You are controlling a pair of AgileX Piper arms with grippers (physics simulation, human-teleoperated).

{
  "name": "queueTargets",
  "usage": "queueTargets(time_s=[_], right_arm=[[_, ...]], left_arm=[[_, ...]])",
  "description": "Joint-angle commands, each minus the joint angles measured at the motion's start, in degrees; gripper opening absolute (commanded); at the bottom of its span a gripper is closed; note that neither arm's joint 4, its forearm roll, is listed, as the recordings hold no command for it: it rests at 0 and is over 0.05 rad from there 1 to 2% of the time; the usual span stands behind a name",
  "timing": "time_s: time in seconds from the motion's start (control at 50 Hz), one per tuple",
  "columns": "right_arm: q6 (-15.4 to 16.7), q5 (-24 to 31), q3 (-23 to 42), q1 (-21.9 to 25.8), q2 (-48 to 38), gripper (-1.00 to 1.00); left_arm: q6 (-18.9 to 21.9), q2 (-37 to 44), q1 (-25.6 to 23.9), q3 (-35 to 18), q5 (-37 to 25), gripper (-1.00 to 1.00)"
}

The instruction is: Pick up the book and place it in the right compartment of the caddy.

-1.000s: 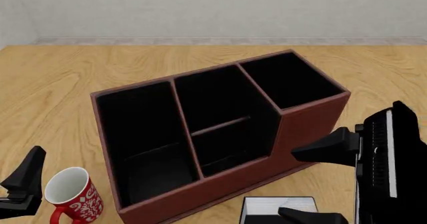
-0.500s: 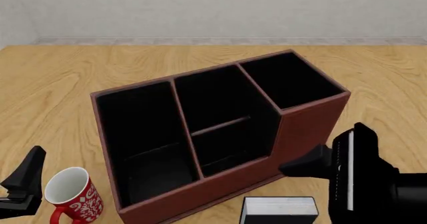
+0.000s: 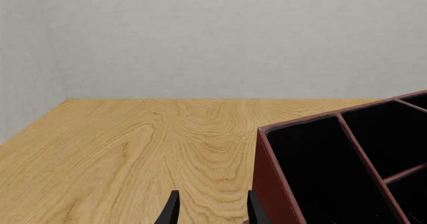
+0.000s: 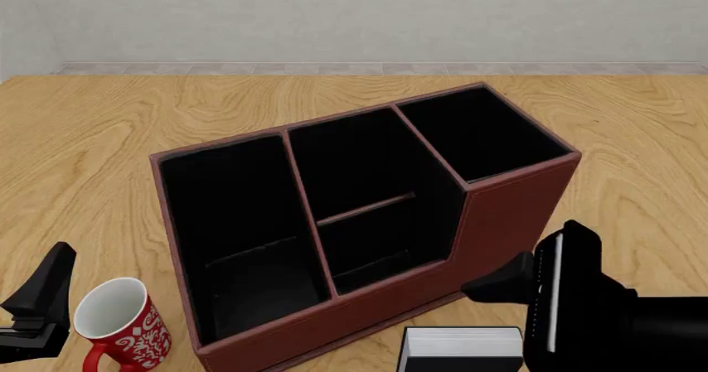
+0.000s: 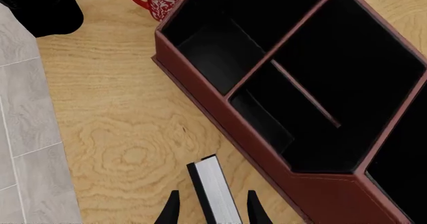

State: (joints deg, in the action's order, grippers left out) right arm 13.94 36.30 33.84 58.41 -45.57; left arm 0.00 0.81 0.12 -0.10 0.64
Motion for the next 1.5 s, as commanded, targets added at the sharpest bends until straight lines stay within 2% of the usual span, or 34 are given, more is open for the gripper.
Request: queueTargets(time_s=[0.02, 1.5], right_arm=[[0.08, -0.77, -0.99, -0.73, -0.77, 1.00], [-2.34, -6.15, -6.37, -3.23, -4.50, 1.00]], left_arm=[[-0.01, 0.15, 0.02, 0.00, 0.14, 1.00], [0.00, 0.01, 0.04, 0.03, 0.05, 1.00]])
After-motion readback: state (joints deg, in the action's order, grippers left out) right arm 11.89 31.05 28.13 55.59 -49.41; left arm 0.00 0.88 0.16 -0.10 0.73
